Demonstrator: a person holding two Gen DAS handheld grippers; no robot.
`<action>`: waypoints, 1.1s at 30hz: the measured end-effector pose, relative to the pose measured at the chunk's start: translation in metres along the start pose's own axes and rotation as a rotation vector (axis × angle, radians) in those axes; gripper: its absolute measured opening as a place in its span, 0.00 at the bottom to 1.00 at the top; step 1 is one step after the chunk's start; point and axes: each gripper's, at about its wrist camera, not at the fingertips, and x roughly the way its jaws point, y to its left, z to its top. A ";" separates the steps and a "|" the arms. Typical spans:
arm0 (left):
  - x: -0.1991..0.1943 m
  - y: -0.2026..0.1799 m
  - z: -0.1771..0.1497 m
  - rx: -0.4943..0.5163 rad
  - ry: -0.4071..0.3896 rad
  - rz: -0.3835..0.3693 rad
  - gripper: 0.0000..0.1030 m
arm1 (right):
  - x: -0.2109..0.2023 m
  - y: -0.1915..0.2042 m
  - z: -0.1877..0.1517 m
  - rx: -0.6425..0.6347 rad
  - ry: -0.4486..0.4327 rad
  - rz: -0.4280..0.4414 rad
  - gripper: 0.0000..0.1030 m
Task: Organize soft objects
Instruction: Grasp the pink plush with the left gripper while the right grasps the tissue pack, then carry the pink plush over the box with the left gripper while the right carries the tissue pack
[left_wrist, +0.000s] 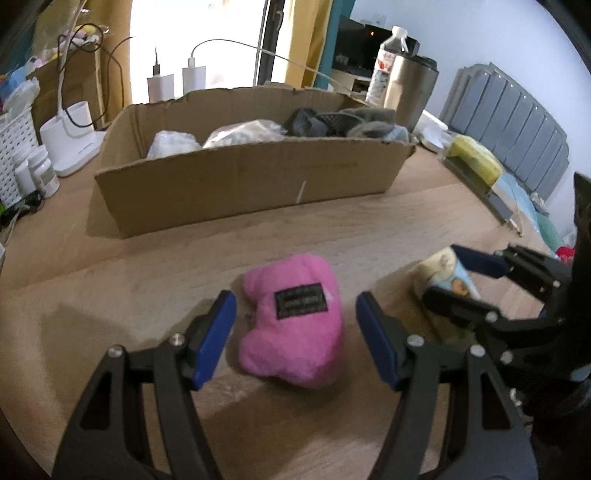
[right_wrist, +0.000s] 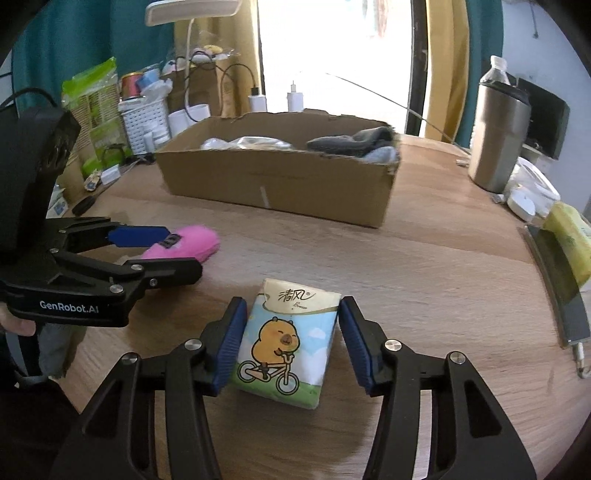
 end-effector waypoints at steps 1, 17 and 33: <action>0.001 -0.001 0.000 0.001 0.000 0.007 0.67 | -0.001 -0.002 0.000 -0.004 0.001 -0.009 0.53; -0.001 -0.007 -0.008 0.055 0.002 -0.023 0.44 | -0.002 -0.005 -0.014 0.033 0.045 -0.045 0.55; -0.037 0.001 -0.003 0.032 -0.083 -0.084 0.44 | -0.013 0.009 0.017 -0.021 -0.009 -0.015 0.49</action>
